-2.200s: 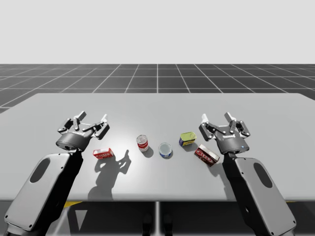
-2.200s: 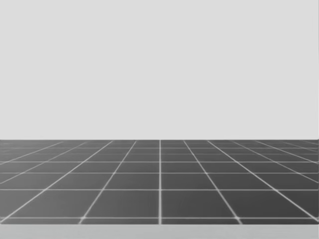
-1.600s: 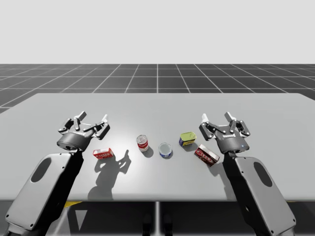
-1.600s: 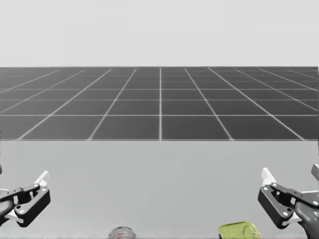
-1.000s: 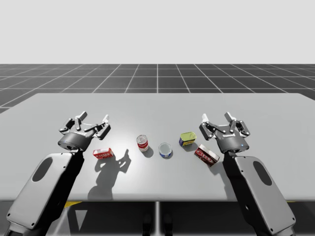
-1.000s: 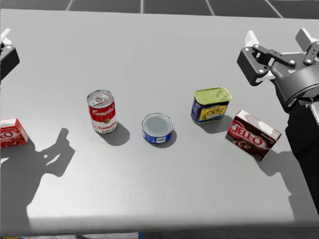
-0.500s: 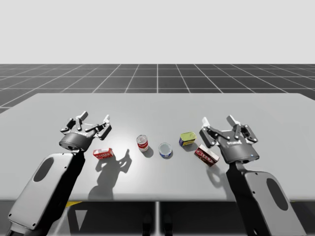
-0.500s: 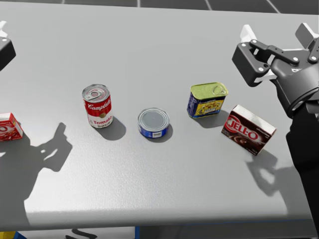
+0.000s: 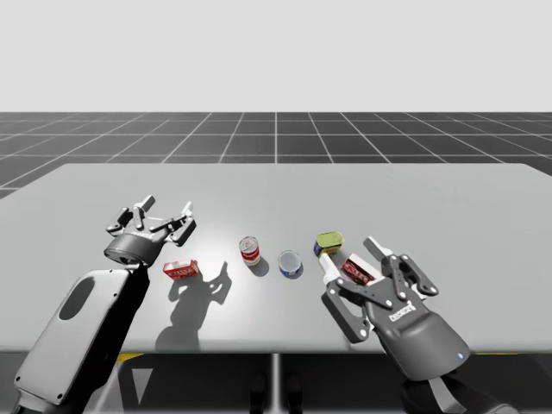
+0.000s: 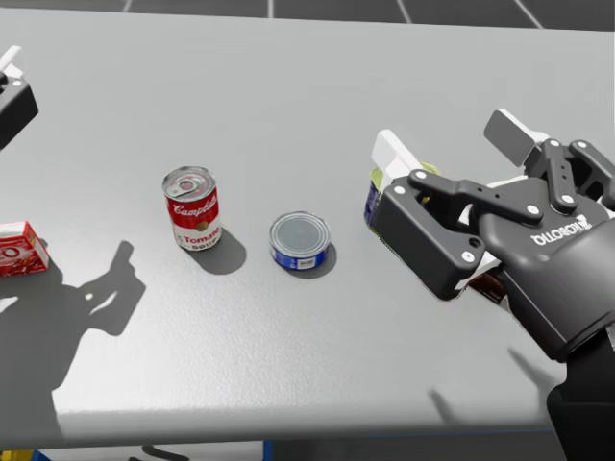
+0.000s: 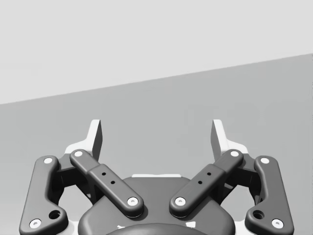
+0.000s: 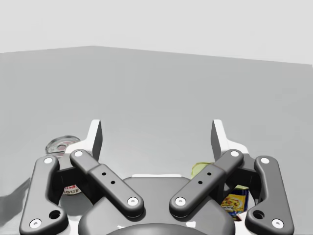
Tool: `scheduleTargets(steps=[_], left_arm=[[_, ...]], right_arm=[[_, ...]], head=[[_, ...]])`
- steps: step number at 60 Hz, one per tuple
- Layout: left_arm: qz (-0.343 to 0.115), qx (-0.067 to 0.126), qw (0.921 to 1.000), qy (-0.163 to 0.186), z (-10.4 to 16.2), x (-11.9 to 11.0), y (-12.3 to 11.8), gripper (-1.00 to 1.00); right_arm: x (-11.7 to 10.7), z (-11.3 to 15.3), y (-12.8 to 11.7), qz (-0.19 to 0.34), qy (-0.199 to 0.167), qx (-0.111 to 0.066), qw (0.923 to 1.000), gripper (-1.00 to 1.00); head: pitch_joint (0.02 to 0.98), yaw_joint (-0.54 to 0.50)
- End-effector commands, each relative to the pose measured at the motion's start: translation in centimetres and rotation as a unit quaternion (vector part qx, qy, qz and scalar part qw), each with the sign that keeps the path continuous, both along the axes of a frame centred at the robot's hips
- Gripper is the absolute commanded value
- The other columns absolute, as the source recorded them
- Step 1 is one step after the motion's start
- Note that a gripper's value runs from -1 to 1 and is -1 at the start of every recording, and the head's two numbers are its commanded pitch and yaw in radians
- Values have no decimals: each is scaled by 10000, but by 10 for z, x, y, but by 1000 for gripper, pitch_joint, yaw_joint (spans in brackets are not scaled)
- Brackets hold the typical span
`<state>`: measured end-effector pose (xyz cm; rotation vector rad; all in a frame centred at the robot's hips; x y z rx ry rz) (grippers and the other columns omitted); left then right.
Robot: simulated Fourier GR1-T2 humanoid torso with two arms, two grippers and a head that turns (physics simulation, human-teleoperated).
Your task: Grasp the tuna can and hold it up.
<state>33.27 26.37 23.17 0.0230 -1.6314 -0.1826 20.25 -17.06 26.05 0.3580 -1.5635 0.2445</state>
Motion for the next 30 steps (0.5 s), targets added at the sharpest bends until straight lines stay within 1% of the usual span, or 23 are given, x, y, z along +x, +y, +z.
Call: scheduleTargets(steps=[1, 3, 5, 6, 7, 9, 11, 12, 13, 18, 22, 26, 27, 30], left_arm=[[-51, -48, 9999, -119, 2, -2, -2, -1000], [-56, -57, 9999, -134, 2, -2, -2, -1000], [-66, -78, 9998, -147, 3, -2, -2, -1000], [-69, -81, 9998, -153, 3, -3, -2, -1000], [-70, -86, 9998, -164, 3, -3, -2, -1000], [-70, -95, 9998, -174, 4, -3, -2, -1000], [-71, -100, 9998, -176, 4, -3, -1, -1000], [-70, -102, 9998, -179, 4, -3, -1, -1000], [-69, -102, 9998, -180, 4, -3, -1, -1000], [-72, -112, 9997, -190, 4, -3, -1, -1000], [-71, -104, 9997, -226, 5, -3, -2, -1000], [-67, -89, 9996, -254, 5, -3, -2, -1000], [-74, -91, 9996, -257, 5, -3, -2, -1000], [-74, -85, 9996, -262, 5, -4, -2, -1000]], right_arm=[[-14, -20, 20, 404, 301, -77, 9987, -1000], [-13, -24, 21, 383, 312, -80, 9987, -1000], [-13, -29, 23, 431, 320, -143, 9985, -1000], [-12, -31, 24, 435, 348, -140, 9984, -1000], [-11, -34, 25, 442, 419, -101, 9981, -1000], [-10, -39, 27, 452, 444, -138, 9979, -1000], [-10, -41, 28, 472, 469, -139, 9977, -1000], [-8, -44, 30, 469, 572, -81, 9972, -1000], [-8, -45, 31, 463, 591, -72, 9972, -1000], [-6, -53, 36, 508, 711, -91, 9961, -1000], [-3, -61, 42, 494, 775, -179, 9956, -1000], [0, -68, 45, 497, 892, -231, 9945, -1000], [2, -73, 47, 476, 903, -321, 9943, -1000], [5, -78, 48, 440, 892, -412, 9942, -1000]], head=[[854, -79], [854, -79], [853, -80], [853, -79], [853, -79], [854, -78], [853, -76], [854, -74], [854, -72], [854, -70], [856, -68], [858, -65], [859, -64], [860, -62]])
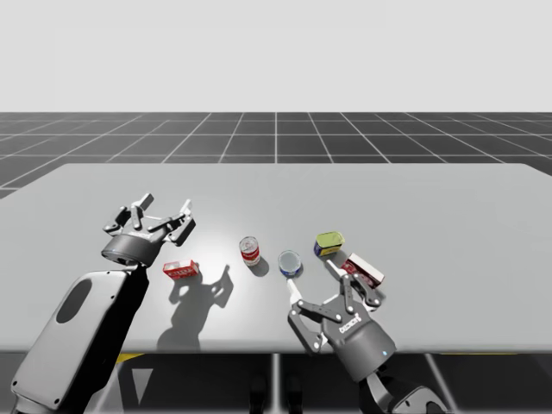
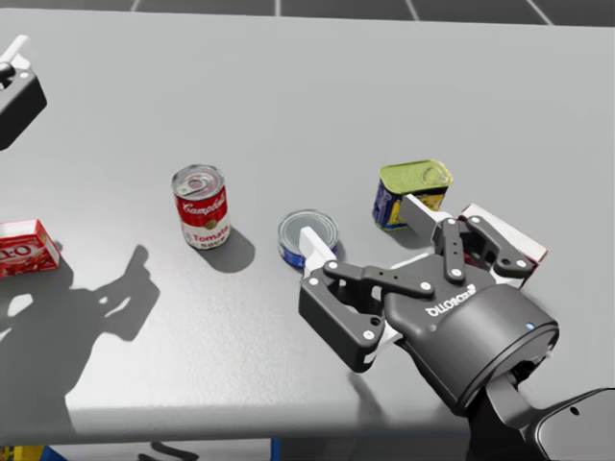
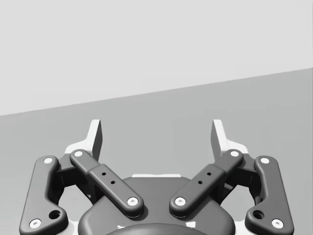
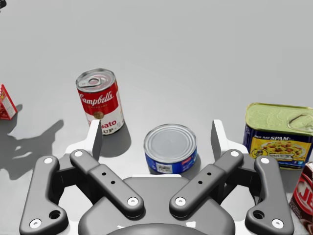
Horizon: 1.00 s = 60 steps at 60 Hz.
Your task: Grasp the tuna can and hold it up.
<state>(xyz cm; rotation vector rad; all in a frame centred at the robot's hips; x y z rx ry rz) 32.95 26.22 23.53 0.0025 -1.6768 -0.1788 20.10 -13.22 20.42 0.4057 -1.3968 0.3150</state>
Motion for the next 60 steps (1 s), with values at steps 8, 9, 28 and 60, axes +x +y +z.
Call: scheduleTargets(steps=[8, 9, 28, 60], left_arm=[[-5, 3, 10000, -58, 2, -1, 0, -1000], [-7, 4, 10000, -61, 2, -1, 0, -1000], [-12, -8, 10000, -76, 3, -3, 0, -1000], [-28, -3, 10000, -85, 5, -5, -1, -1000]], right_arm=[[17, -39, 16, -69, 267, -475, 9985, -1000], [20, -43, 18, -84, 288, -537, 9981, -1000], [48, -67, 35, -288, 314, -942, 9946, -1000], [83, -93, 58, -529, 412, -1419, 9876, -1000]], head=[[861, -60], [862, -59], [867, -53], [865, -47]])
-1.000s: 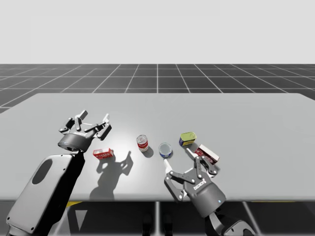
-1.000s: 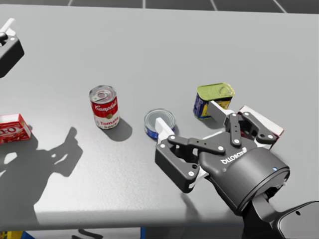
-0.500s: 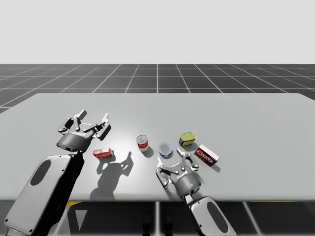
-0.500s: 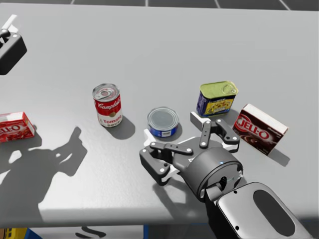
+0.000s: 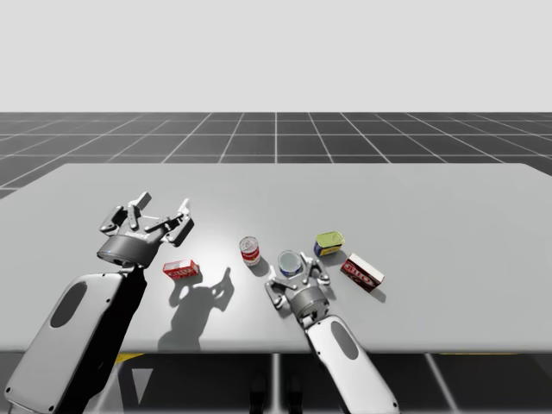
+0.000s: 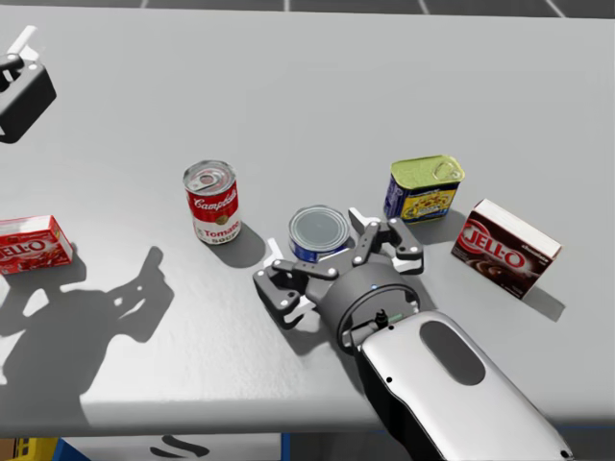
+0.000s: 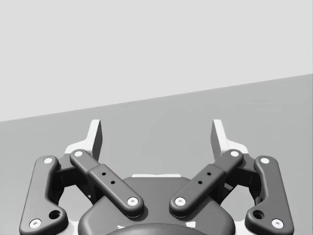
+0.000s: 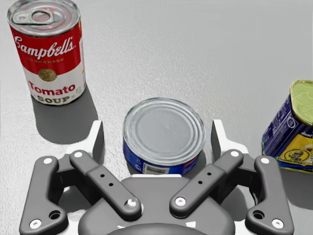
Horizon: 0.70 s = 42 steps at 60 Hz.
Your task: Grasp the tuna can and hold it up.
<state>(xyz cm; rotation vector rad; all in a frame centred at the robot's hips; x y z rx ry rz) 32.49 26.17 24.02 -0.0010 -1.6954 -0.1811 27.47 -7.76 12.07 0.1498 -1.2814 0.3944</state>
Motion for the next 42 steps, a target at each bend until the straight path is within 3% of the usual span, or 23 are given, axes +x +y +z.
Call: scheduleTargets(steps=[1, 12, 13, 14, 15, 17, 27, 42], left_arm=[[-5, 6, 10000, 7, 0, -1, 0, -1000], [-21, 26, 10000, 30, 0, -1, -1, -1000], [-23, 27, 10000, 29, 0, -1, -1, -1000], [-23, 27, 10000, 28, 0, -1, -1, -1000], [-23, 27, 10000, 28, 0, -1, -1, -1000], [-28, 28, 10000, 25, 0, -1, -1, -1000], [-38, 33, 10000, 21, 0, -2, -2, -1000], [-68, 64, 10000, 29, -1, -2, -5, -1000]], right_arm=[[10, -10, 3, -98, 45, -180, 9998, -1000], [14, -18, 3, -32, 141, -261, 9996, -968], [14, -19, 2, -79, 103, -272, 9995, -734], [12, -20, 2, -144, 25, -316, 9994, 13], [12, -20, 2, -160, 4, -332, 9993, 442], [11, -20, 1, -117, 70, -254, 9996, 1000], [9, -20, -1, -120, 115, -261, 9995, 1000], [7, -21, -2, -127, 166, -242, 9995, 1000]], head=[[865, -47], [864, -50], [864, -51], [864, -51], [863, -51], [864, -52], [838, -50], [620, -37]])
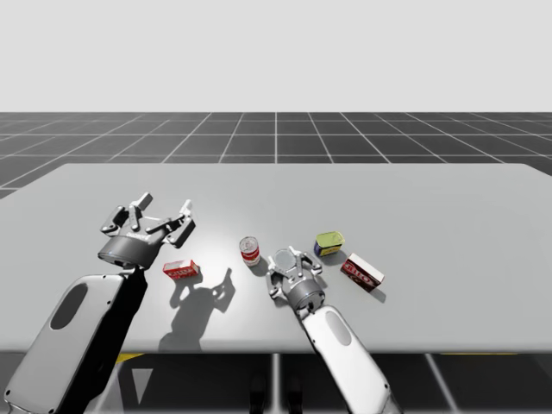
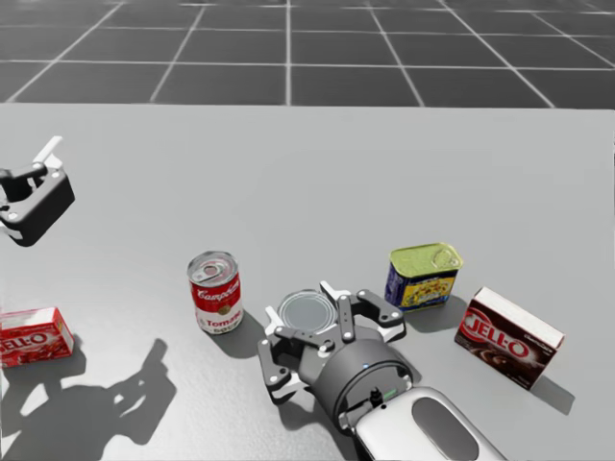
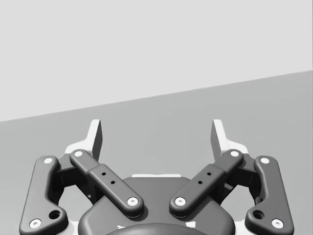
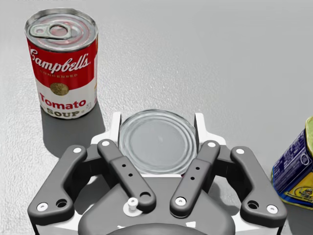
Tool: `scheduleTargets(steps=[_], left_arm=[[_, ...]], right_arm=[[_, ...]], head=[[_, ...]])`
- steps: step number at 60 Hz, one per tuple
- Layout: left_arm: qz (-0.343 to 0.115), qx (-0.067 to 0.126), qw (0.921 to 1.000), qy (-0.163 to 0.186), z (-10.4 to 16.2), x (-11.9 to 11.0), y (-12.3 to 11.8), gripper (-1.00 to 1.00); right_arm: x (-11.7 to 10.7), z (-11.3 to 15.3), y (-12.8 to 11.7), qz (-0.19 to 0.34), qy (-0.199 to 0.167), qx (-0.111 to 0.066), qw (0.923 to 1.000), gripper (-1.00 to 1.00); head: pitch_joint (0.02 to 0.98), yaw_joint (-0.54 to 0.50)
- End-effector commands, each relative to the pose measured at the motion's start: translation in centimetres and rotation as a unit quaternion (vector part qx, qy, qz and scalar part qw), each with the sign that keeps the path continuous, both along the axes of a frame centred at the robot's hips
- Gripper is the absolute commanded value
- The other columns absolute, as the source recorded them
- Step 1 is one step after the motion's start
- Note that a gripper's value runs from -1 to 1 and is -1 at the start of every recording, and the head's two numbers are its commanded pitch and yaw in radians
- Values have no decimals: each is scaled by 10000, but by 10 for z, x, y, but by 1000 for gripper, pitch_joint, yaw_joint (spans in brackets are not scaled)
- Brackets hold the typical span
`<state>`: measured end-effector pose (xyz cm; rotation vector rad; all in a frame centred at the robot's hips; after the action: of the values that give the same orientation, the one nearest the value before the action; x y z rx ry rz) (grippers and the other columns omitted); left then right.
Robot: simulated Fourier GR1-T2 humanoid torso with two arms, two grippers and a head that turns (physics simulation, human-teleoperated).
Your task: Grasp the tuna can and hold it up.
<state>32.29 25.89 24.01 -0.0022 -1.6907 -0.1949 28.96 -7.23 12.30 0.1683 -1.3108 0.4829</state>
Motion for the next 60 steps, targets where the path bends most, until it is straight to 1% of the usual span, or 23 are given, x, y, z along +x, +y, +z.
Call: scheduleTargets(steps=[1, 7, 8, 13, 19, 28, 32, 35, 40, 41, 42, 45, 47, 50, 53, 57, 60], left_arm=[[-31, 21, 10000, 11, -1, -1, -3, -1000], [-46, 37, 10000, 17, -2, -1, -5, -1000], [-48, 37, 10000, 19, -2, -1, -5, -1000], [-51, 37, 10000, 24, -3, -1, -5, -1000], [-51, 39, 10000, 24, -3, -1, -6, -1000], [-55, 35, 10000, 25, -3, -1, -6, -1000], [-51, 33, 10000, 27, -3, -1, -6, -1000], [-49, 32, 10000, 29, -3, -1, -6, -1000], [-42, 15, 10000, 30, -3, -1, -6, -1000], [-40, 15, 10000, 30, -3, -1, -6, -1000], [-41, 22, 10000, 31, -3, -1, -6, -1000], [-42, 23, 10000, 34, -3, -1, -6, -1000], [-41, 23, 10000, 33, -3, -1, -6, -1000], [-39, 25, 10000, 30, -3, -1, -6, -1000], [-37, 21, 10000, 26, -2, -1, -6, -1000], [-36, 21, 10000, 25, -2, -1, -6, -1000], [-35, 19, 10000, 25, -2, -1, -6, -1000]], right_arm=[[-8, -23, -8, -512, 360, -99, 9980, 1000], [-8, -23, -8, -519, 375, -83, 9979, 1000], [-8, -23, -8, -513, 376, -82, 9979, 1000], [-8, -23, -7, -503, 360, -91, 9980, 1000], [-8, -23, -8, -520, 330, -47, 9981, 1000], [-10, -16, -7, -484, 265, 3, 9985, 1000], [-10, -6, -7, -474, 209, 83, 9986, 1000], [-11, 7, -6, -423, 214, 260, 9985, 1000], [-12, 24, -4, -399, 11, 320, 9987, 1000], [-12, 27, -4, -394, -10, 341, 9986, 1000], [-11, 36, -4, -387, -83, 388, 9985, 1000], [-10, 45, -4, -393, -184, 399, 9983, 1000], [-9, 53, -4, -396, -265, 442, 9979, 1000], [-6, 65, -5, -415, -441, 447, 9972, 1000], [-5, 80, -5, -424, -603, 533, 9959, 1000], [-3, 97, -5, -421, -816, 576, 9941, 1000], [-2, 105, -4, -406, -908, 585, 9933, 1000]], head=[[599, -35], [535, -33], [512, -34], [477, -34], [458, -32], [459, -32], [459, -31], [457, -31], [457, -34], [456, -34], [457, -36], [457, -35], [457, -36], [456, -37], [454, -38], [453, -36], [452, -36]])
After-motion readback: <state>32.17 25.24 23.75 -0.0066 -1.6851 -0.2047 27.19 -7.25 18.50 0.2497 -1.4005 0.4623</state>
